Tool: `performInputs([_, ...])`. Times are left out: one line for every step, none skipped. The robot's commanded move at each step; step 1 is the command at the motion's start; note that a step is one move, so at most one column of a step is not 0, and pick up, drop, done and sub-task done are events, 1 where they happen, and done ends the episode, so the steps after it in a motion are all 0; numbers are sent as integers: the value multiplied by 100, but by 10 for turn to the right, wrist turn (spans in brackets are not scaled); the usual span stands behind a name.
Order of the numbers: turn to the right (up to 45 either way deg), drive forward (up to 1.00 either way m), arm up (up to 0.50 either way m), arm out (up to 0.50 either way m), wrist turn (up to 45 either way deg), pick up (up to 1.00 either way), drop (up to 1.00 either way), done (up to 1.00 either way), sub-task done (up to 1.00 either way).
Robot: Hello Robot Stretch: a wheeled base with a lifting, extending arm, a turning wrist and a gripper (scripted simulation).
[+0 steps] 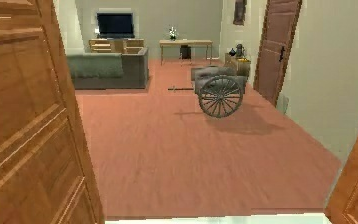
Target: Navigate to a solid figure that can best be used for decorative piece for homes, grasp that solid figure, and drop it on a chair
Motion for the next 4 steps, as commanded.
performInputs([0, 100, 0, 0, 0, 0, 0, 0, 0])
performInputs([0, 50, 0, 0, 0, 0, 0, 0, 0])
performInputs([-240, 0, 0, 0, 0, 0, 0, 0, 0])
performInputs([0, 100, 0, 0, 0, 0, 0, 0, 0])
